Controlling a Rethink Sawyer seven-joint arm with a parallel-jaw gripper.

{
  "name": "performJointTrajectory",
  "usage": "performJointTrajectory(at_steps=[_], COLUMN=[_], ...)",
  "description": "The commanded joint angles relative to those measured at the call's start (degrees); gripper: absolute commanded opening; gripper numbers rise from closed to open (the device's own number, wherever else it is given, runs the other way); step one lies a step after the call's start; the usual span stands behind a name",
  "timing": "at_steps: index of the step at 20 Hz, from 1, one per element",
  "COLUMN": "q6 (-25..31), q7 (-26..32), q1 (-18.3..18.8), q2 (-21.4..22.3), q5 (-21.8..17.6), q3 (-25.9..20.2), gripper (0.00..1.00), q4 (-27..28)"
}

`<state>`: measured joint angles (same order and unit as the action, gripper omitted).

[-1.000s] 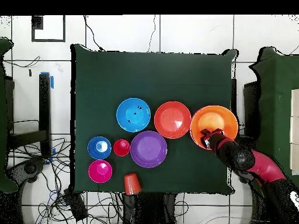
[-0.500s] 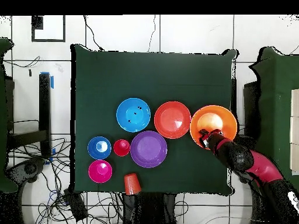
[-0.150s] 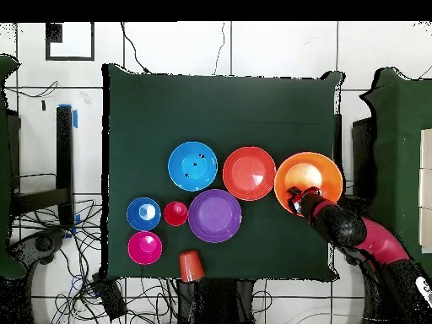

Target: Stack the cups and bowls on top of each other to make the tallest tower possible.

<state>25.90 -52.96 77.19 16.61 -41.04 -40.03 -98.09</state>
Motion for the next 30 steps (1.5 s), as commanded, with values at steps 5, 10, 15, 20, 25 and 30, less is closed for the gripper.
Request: performJointTrajectory(at_steps=[5, 10, 15, 20, 25, 30], q6=[6.14, 10.93, 15.58, 19.2, 21.36, 20.98], q7=[-1.36, -1.32, 0.44, 1.57, 1.18, 3.16], q1=[-5.8, -7.57, -9.27, -10.24, -10.49, -9.03], q2=[-1.64, 5.51, 10.35, 11.17, 9.74, 8.79], q5=[-0.22, -0.09, 0.54, 0.74, 0.29, 1.31], q3=[5.23, 6.67, 7.52, 7.91, 8.97, 6.7], gripper=[0.0, 0.0, 0.0, 0.0, 0.0, 0.0], q4=[8.43, 6.81, 6.57, 7.79, 8.39, 8.3])
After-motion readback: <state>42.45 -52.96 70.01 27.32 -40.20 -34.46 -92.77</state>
